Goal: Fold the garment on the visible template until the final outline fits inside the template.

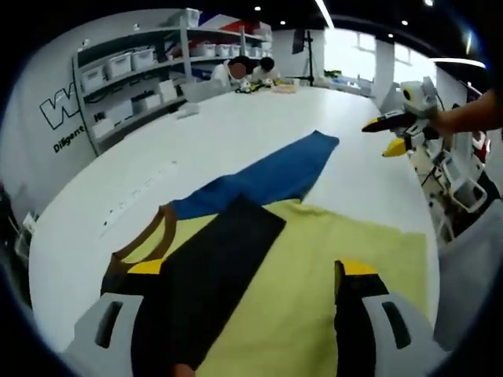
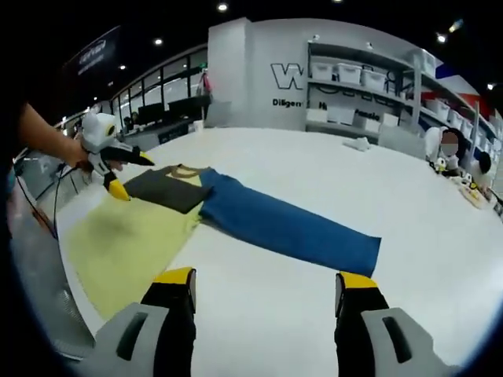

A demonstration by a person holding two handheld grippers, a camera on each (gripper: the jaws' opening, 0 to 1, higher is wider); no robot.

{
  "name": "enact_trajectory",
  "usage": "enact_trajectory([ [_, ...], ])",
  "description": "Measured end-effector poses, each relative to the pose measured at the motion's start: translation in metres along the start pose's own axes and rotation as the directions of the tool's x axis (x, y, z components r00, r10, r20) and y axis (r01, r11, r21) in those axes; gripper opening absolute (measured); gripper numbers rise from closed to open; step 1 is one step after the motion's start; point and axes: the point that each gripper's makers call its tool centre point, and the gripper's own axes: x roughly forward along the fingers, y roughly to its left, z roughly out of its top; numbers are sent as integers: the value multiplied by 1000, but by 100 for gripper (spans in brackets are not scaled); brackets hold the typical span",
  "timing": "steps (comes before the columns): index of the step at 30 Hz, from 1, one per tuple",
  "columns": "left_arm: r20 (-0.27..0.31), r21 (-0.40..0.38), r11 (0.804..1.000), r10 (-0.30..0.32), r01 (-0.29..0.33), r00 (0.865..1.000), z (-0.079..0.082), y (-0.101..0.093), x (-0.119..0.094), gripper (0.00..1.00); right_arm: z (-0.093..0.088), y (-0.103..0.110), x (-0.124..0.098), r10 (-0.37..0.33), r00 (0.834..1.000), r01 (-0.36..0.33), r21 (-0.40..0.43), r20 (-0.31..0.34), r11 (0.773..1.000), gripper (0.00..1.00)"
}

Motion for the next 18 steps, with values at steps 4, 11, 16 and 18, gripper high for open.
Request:
enact_trajectory([
  [4,-20,-105,994,13,-15,1000,-8,2,-6,98,3,-17,7,-32,999,32,14,-2,999,64],
  [11,-5,-118,992,38,-38,999,-10,10,-21,99,3,-43,18,-81,996,82,22,-24,996,59],
  [16,-1,-96,995,36,-36,999,-17,5,-31,99,-4,-62,26,-133,989,136,46,-67,990,50],
  [18,-7,-95,995,29,-29,1000,-20,4,-34,99,-4,-67,29,-152,986,157,69,-68,985,48],
])
